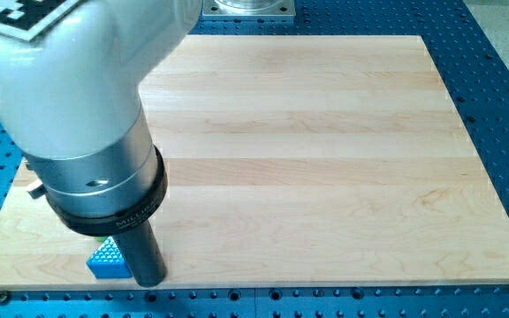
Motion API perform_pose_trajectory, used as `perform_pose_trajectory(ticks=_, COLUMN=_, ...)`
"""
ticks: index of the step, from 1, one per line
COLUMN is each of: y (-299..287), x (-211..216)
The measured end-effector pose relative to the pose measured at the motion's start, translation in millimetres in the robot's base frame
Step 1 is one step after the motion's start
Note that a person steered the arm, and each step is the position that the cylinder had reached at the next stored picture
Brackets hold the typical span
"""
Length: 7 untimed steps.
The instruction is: Push the blue triangle bottom left to the green circle
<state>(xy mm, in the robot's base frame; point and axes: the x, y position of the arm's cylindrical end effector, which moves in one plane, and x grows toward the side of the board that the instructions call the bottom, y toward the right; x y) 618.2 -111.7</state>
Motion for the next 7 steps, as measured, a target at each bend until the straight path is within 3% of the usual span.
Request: perform_pose_trajectory(ticks=7, y=-25, x=-1)
